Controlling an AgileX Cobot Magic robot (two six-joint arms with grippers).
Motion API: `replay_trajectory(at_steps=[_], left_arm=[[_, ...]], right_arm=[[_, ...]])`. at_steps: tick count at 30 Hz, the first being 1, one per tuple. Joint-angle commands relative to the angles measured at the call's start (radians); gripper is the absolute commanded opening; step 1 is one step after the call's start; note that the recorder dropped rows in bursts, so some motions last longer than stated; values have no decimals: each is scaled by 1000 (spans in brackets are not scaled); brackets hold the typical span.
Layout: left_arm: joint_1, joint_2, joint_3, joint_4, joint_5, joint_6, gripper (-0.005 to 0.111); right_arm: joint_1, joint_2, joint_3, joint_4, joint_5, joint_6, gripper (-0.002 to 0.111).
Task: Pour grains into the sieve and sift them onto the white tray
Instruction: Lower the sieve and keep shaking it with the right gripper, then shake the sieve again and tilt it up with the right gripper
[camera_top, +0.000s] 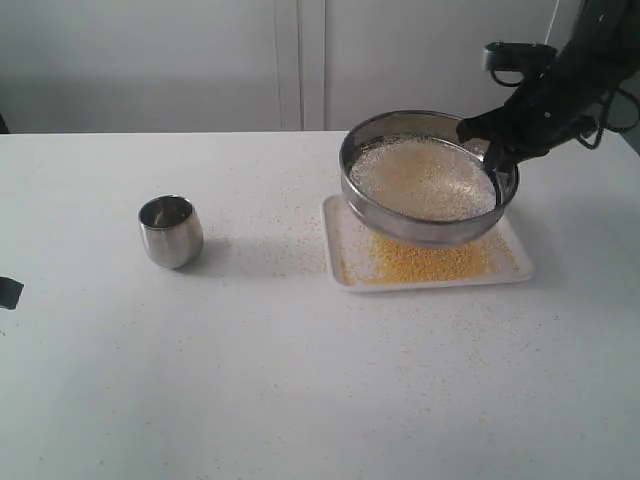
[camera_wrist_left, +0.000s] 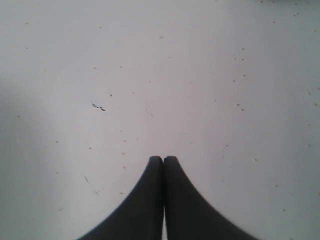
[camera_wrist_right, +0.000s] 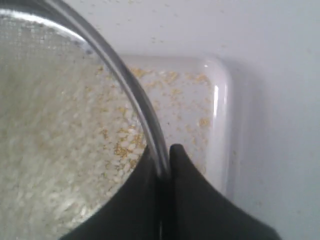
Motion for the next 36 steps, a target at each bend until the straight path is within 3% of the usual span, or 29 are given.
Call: replay_trajectory(at_steps=[1,2,3,4,5,6,7,9,10,12,15,16,19,20,22,23,24,27,28,31,32,33,35,36], left_arm=[[3,-9,5,-3,8,-2,0],[3,-9,5,-3,8,-2,0],[3,-9,5,-3,8,-2,0],[3,-9,5,-3,8,-2,0],[3,-9,5,-3,8,-2,0],[3,-9,5,-3,8,-2,0],[3,-9,5,-3,8,-2,0],[3,-9,5,-3,8,-2,0],[3,-9,5,-3,8,-2,0],[3,-9,5,-3,8,-2,0],[3,-9,5,-3,8,-2,0],[3,-9,5,-3,8,-2,0],[3,-9,5,-3,8,-2,0],[3,-9,5,-3,8,-2,0],[3,-9,5,-3,8,-2,0],[3,-9,5,-3,8,-2,0],[3,-9,5,-3,8,-2,0],[3,-9,5,-3,8,-2,0],[3,-9,5,-3,8,-2,0],[3,-9,5,-3,8,-2,0],[3,-9,5,-3,8,-2,0],[3,-9,5,-3,8,-2,0],[3,-9,5,-3,8,-2,0],[3,-9,5,-3,8,-2,0]], right_arm=[[0,1,-3,-106,2,126,0],[-7,3,-1,-136,-8,328,0],[-5,5,1,-4,44,61,0],[9,5,1,71,138,-352,0],[10,5,3,34,116,-266,0],[-4,5,3,-80,14,163,0],[-7,3,3,-68,0,290,0],[14,1,1,177,142,-343,0],[14,-1,4,110,115,-234,0],[2,-1,6,-99,24,323,0],[16,-3,6,57,126,-187,0],[16,-3,6,47,141,-267,0],[13,-18,6,-95,23,279,0],[13,-28,6,-52,18,187,0],[28,-42,6,122,92,-275,0],[32,-50,8,116,126,-399,0],[32,-53,7,63,79,-315,0],[21,-55,7,-165,-27,376,0],[22,-55,7,-110,-27,308,0],[47,-55,7,161,151,-479,0],[49,-55,7,121,161,-464,0],[49,-55,7,55,106,-322,0],[36,-53,7,-148,-8,228,0],[34,-53,7,-176,-16,334,0]])
